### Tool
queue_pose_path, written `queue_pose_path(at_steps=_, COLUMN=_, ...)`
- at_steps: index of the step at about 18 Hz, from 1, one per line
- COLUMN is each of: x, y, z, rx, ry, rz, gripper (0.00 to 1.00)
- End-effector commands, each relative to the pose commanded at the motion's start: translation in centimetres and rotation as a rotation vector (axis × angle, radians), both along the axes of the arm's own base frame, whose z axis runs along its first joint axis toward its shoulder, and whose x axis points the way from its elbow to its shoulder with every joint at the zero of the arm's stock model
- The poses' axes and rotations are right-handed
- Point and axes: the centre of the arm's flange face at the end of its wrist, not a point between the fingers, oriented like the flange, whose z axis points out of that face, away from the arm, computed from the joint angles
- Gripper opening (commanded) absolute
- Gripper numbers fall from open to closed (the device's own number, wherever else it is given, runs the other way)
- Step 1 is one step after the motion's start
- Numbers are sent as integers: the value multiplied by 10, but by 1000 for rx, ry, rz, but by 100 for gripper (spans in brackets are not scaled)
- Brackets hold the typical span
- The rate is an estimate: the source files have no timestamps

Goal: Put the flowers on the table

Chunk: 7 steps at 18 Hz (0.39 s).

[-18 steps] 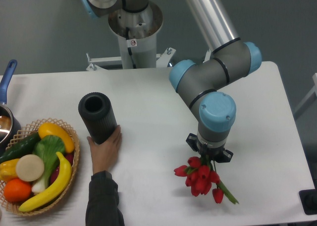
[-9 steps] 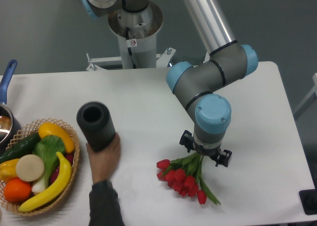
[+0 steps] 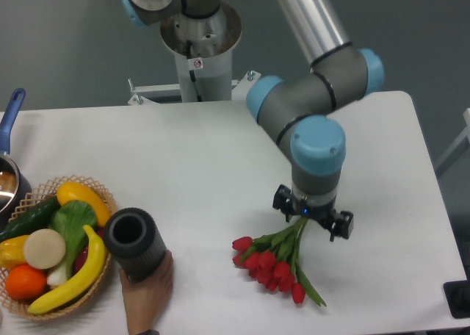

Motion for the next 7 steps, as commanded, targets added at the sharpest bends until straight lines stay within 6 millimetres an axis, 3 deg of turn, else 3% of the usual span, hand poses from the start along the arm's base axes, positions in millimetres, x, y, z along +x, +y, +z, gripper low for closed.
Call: queue_pose_path(at_steps=7, x=3, y=-28, z=-3, rx=-29, ry=-7, rz=-76, gripper=100)
